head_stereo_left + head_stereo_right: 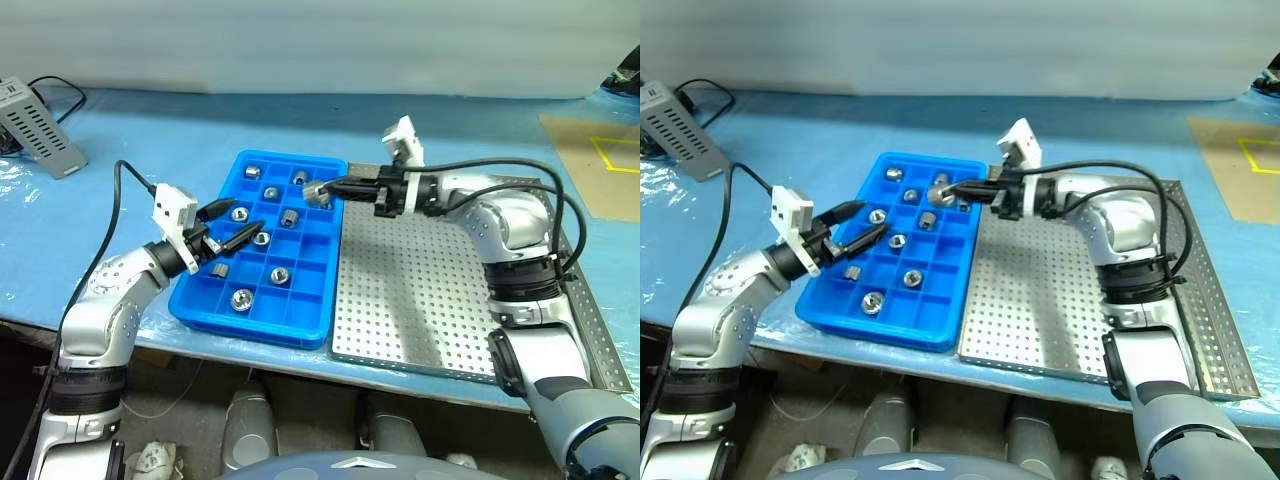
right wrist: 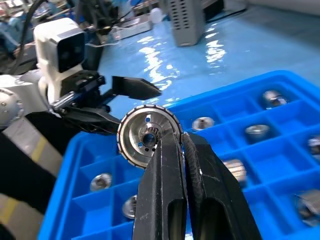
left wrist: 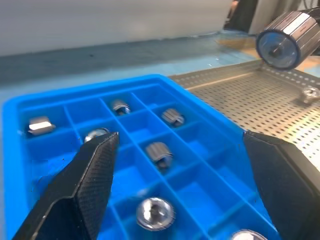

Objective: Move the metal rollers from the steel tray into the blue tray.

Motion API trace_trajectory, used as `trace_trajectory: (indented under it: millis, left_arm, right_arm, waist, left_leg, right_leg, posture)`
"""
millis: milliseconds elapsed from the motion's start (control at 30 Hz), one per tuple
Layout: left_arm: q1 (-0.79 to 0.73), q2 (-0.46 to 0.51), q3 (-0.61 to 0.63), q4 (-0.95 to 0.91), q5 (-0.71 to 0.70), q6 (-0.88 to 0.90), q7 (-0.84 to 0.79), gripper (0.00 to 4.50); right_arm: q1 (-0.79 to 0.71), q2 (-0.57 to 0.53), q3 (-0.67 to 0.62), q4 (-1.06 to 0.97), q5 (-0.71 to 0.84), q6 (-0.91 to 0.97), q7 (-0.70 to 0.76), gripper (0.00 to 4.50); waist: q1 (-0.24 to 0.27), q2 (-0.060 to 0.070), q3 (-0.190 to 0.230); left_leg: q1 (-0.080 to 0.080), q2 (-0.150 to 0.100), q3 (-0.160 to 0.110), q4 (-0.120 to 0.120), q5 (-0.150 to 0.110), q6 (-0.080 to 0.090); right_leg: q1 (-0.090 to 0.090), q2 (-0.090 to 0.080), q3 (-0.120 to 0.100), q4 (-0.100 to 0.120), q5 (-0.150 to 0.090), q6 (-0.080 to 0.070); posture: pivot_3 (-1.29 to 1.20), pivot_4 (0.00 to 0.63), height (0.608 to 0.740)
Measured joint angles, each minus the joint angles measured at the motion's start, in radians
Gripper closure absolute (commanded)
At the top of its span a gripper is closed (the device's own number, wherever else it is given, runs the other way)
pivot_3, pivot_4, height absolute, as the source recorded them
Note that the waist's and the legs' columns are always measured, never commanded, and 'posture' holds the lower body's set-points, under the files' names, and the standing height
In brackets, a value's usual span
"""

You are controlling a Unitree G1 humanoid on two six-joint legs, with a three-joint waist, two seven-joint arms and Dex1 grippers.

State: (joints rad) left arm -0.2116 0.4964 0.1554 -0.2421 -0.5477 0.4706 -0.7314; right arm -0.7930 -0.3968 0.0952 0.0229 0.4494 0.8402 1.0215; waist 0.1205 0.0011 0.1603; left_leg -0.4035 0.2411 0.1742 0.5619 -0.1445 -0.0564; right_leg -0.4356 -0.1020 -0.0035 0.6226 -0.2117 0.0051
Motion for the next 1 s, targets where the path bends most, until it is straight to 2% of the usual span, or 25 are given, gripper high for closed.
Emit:
trace_trajectory:
  millis: [267, 567, 667, 867, 1000]
  left_arm:
    - [0.035, 0.003, -0.008, -0.057, 0.002, 0.022, 0.038, 0.31]
    - [0.053, 0.030, 0.000, -0.074, 0.000, 0.032, 0.037, 0.31]
    - [0.053, 0.035, 0.000, -0.072, 0.000, 0.031, 0.036, 0.31]
    - [0.029, 0.021, -0.028, -0.074, -0.006, 0.048, 0.036, 0.31]
    - [-0.008, -0.038, -0.119, -0.069, -0.003, 0.054, 0.034, 0.31]
  right_arm:
    - [0.035, 0.039, 0.094, 0.006, -0.047, -0.014, -0.073, 4.47]
    - [0.049, -0.036, 0.119, 0.054, -0.095, -0.058, -0.050, 4.47]
    - [0.062, -0.050, 0.132, 0.055, -0.111, -0.074, -0.042, 3.81]
    - [0.070, -0.038, 0.151, 0.077, -0.145, -0.082, -0.076, 1.89]
    - [0.057, -0.022, 0.059, 0.117, -0.133, -0.092, -0.155, 1.89]
  waist:
    - [0.003, 0.000, 0.000]
    - [0.003, -0.001, 0.000]
    - [0.002, -0.001, 0.000]
    - [0.001, -0.001, 0.000]
    - [0.003, -0.001, 0.000]
  left_leg:
    - [-0.001, 0.000, 0.000, -0.001, 0.001, -0.002]
    - [-0.001, 0.001, 0.000, -0.002, 0.002, -0.004]
    - [-0.001, 0.001, 0.000, -0.002, 0.002, -0.004]
    - [0.000, 0.001, 0.000, -0.001, 0.003, -0.005]
    - [-0.001, 0.000, 0.000, 0.000, 0.003, -0.005]
  right_leg:
    - [0.000, 0.001, 0.002, -0.002, 0.000, 0.000]
    - [0.000, 0.004, 0.003, -0.005, 0.000, 0.000]
    - [0.000, 0.004, 0.003, -0.004, 0.000, 0.000]
    - [0.000, 0.005, 0.004, -0.003, 0.000, 0.000]
    - [0.000, 0.005, 0.005, -0.003, 0.000, 0.000]
  posture:
    - [0.13, 0.150, 0.740]
    - [0.12, 0.150, 0.740]
    - [0.12, 0.150, 0.740]
    - [0.07, 0.150, 0.740]
    - [0.00, 0.150, 0.740]
